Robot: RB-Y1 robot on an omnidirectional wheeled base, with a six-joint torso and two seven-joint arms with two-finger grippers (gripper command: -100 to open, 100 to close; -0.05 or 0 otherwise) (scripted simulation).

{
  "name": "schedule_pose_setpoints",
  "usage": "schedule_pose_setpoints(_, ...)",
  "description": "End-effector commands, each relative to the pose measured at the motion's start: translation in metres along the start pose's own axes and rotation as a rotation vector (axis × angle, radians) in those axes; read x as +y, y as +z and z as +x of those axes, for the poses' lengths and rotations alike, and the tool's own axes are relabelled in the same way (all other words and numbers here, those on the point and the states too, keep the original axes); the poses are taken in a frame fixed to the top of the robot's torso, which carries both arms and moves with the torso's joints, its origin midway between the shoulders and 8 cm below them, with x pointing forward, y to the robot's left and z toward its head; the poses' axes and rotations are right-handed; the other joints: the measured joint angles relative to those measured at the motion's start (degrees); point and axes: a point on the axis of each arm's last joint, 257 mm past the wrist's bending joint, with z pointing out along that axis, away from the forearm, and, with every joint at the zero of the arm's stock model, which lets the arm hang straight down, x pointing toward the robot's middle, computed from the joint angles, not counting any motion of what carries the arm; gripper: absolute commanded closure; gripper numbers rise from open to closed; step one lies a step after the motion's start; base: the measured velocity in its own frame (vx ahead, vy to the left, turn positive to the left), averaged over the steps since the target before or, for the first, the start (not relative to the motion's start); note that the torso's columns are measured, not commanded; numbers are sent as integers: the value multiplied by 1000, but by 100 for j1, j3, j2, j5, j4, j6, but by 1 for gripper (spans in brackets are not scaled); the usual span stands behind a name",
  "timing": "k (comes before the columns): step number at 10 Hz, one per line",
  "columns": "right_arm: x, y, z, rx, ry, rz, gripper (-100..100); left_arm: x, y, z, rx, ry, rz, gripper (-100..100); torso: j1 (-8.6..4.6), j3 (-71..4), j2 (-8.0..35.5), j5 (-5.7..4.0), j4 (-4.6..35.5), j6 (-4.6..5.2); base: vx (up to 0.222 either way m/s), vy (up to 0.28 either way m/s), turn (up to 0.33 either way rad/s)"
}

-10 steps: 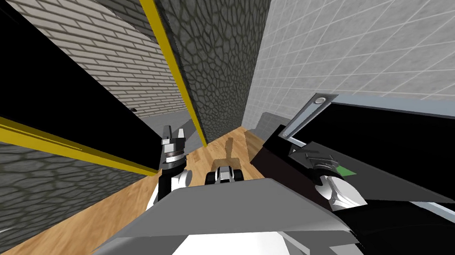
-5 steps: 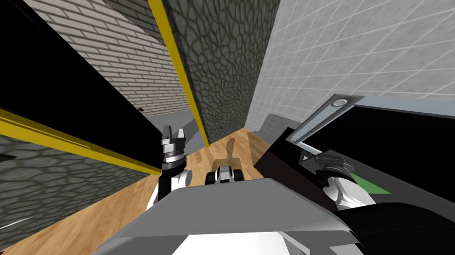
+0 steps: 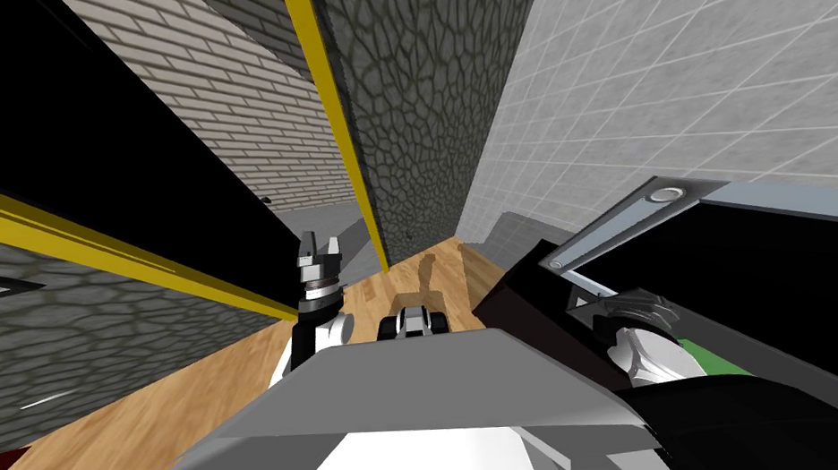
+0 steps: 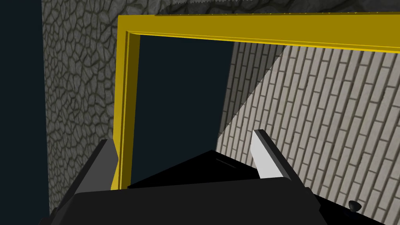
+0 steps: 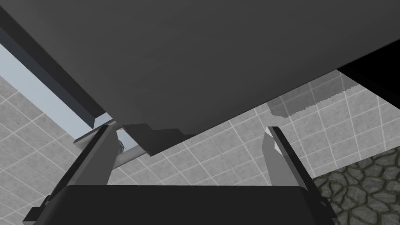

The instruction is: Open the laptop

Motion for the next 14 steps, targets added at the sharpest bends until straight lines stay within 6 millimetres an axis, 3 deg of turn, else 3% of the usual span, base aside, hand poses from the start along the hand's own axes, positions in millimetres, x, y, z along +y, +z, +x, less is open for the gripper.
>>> schedule_pose_setpoints(1,-1,2,17,9,-7,-46,100,0,0,0,0,0,0,0,6,-4,-6,2,-2,-1,76,-4,-18)
schedule_pose_setpoints(2,-1,2,17,9,-7,-46,100,0,0,0,0,0,0,0,10,-20,-34,3,-9,0,99,-12,-24)
schedule_pose_setpoints(3,-2,2,35,22,-13,-92,100,0,0,0,0,0,0,0,6,-29,-46,2,-14,-7,131,-2,-12)
schedule_pose_setpoints(4,-4,4,34,21,-12,-90,100,0,0,0,0,0,0,0,-3,-31,-52,-6,-17,-4,125,1,-20)
schedule_pose_setpoints(6,-9,4,51,38,-16,-129,100,0,0,0,0,0,0,0,-15,-21,-38,-15,-12,-13,110,4,-12)
schedule_pose_setpoints(7,-20,5,64,51,-20,-151,100,0,0,0,0,0,0,0,-21,-10,-23,-18,-9,-10,108,-5,-2)
schedule_pose_setpoints(8,-15,4,67,52,-18,-171,100,0,0,0,0,0,0,0,-26,-11,-24,-19,-8,-1,100,-4,-12)
schedule_pose_setpoints(9,-20,2,82,70,-12,-209,100,0,0,0,0,0,0,0,-21,-10,-21,-18,-8,-2,126,-16,-22)
schedule_pose_setpoints(12,-33,1,98,90,-20,-241,100,0,0,0,0,0,0,0,7,-15,-25,-1,-8,-2,105,4,-13)
schedule_pose_setpoints(13,-47,2,102,96,-22,-258,100,0,0,0,0,0,0,0,16,-12,-18,4,-6,-3,114,-6,-16)
schedule_pose_setpoints(14,-44,-2,112,111,-19,-272,100,0,0,0,0,0,0,0,15,-15,-25,6,-7,-2,107,-12,-9)
